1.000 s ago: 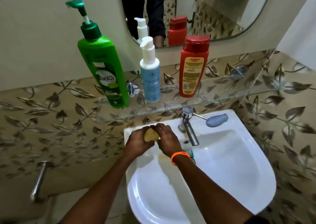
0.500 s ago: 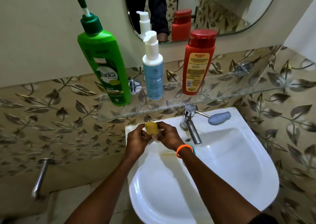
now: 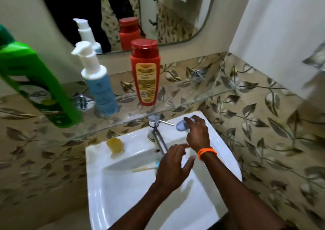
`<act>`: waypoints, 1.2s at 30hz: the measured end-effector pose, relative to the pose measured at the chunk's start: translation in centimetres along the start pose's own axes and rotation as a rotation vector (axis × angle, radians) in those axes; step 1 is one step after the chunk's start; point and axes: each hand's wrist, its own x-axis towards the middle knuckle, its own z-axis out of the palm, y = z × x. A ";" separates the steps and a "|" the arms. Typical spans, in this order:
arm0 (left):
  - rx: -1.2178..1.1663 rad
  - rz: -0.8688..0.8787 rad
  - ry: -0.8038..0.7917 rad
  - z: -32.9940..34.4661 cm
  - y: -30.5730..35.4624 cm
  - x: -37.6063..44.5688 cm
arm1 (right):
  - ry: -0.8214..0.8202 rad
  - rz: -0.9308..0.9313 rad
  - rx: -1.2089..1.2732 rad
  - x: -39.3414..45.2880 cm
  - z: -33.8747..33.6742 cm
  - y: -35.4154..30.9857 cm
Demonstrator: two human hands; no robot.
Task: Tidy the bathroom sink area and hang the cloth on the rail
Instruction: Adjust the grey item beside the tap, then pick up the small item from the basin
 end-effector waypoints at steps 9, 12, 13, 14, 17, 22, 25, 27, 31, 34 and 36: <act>-0.036 -0.626 -0.116 4.9 -0.8 9.2 | -0.252 -0.278 -0.073 5.3 1.5 2.9; -0.049 -0.737 -0.076 5.0 -2.6 10.7 | -0.178 -0.059 0.593 5.1 1.3 3.4; -0.075 -0.729 -0.066 5.1 -3.1 11.0 | -0.169 0.015 0.758 5.2 1.3 3.6; -0.104 -0.716 -0.058 5.2 -3.6 11.4 | -0.172 0.069 0.840 5.3 1.4 3.9; -0.132 -0.723 -0.063 5.3 -4.4 12.2 | -0.243 0.117 0.819 5.7 2.0 4.5; -0.094 -0.573 -0.038 5.5 -2.5 10.5 | -0.258 0.144 0.881 5.4 2.4 4.8; -0.123 -0.275 -0.043 5.2 -0.3 6.3 | -0.139 0.186 0.909 4.0 2.1 4.7; -0.073 -0.136 -0.156 4.5 -0.3 2.1 | 0.008 0.300 0.979 1.8 2.1 4.8; 0.257 -0.294 -0.462 1.1 -4.9 -4.3 | 0.106 0.540 0.991 -5.1 3.8 3.7; 0.627 -0.338 -0.501 -2.6 -9.3 -5.5 | -0.001 0.551 1.005 -8.9 5.3 1.2; 0.809 -0.261 -0.537 -4.2 -11.2 -5.8 | -0.055 0.537 1.002 -10.4 6.2 -0.6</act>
